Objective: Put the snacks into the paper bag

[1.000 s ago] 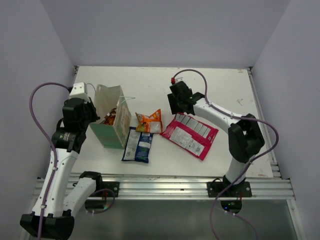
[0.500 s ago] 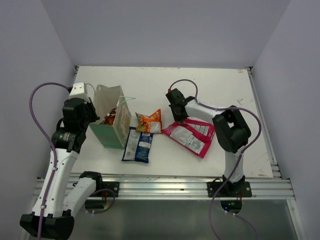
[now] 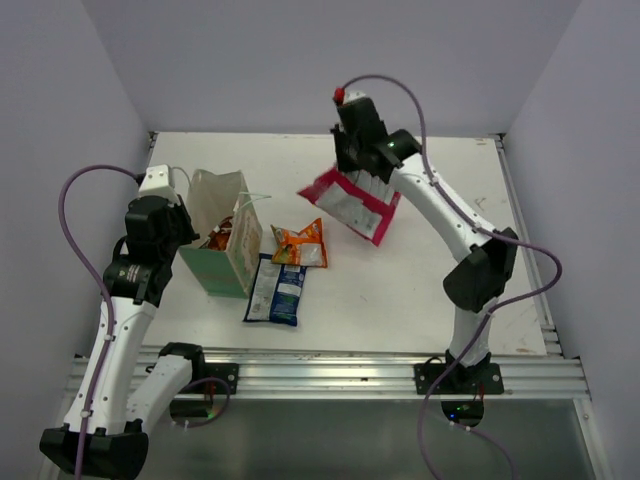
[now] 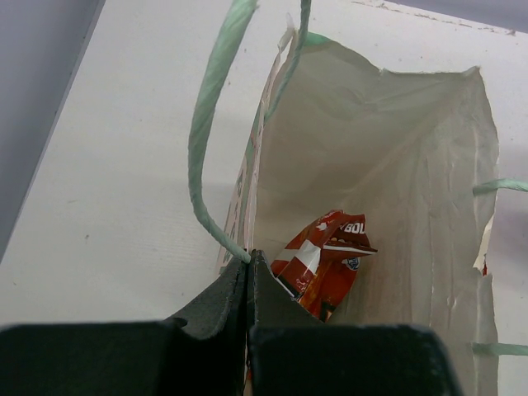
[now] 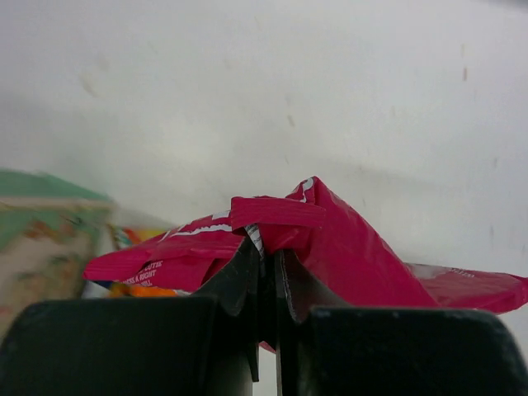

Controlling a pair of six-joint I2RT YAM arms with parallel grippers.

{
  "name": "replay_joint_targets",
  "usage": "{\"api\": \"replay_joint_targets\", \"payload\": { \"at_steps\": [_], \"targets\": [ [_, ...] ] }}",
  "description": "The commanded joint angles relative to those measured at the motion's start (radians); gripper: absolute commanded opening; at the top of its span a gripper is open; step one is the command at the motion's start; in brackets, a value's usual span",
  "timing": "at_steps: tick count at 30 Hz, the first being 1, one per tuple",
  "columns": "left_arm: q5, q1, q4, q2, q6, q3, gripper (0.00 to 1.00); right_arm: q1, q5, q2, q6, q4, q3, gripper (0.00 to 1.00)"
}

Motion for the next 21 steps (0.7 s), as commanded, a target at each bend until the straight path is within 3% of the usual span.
{"api": "replay_joint_targets", "payload": {
  "at_steps": [1, 2, 4, 9, 12, 17, 21],
  "targets": [
    [0.002, -0.004, -0.012, -0.007, -0.006, 0.005, 0.0, 0.014, -0.117, -0.087, 0.007, 0.004, 0.341, 0.0],
    [0.003, -0.004, -0.012, -0.007, -0.006, 0.004, 0.0, 0.027, -0.132, -0.073, 0.013, 0.025, 0.46, 0.0],
    [0.005, -0.006, -0.012, -0.01, -0.008, -0.001, 0.0, 0.034, -0.227, -0.053, 0.076, 0.132, 0.536, 0.0],
    [0.016, -0.006, -0.011, -0.007, -0.012, -0.002, 0.0, 0.036, -0.431, -0.075, 0.326, 0.625, 0.383, 0.0],
    [0.017, -0.007, -0.009, -0.007, -0.014, -0.002, 0.0, 0.045, -0.544, -0.012, 0.505, 0.839, 0.43, 0.0],
    [0.017, -0.007, -0.009, -0.01, -0.014, -0.004, 0.0, 0.091, -0.617, 0.2, 0.679, 0.967, 0.637, 0.0],
    [0.016, -0.007, -0.009, -0.01, -0.014, -0.009, 0.0, 0.125, -0.631, 0.249, 0.792, 1.076, 0.642, 0.0]
  ]
}}
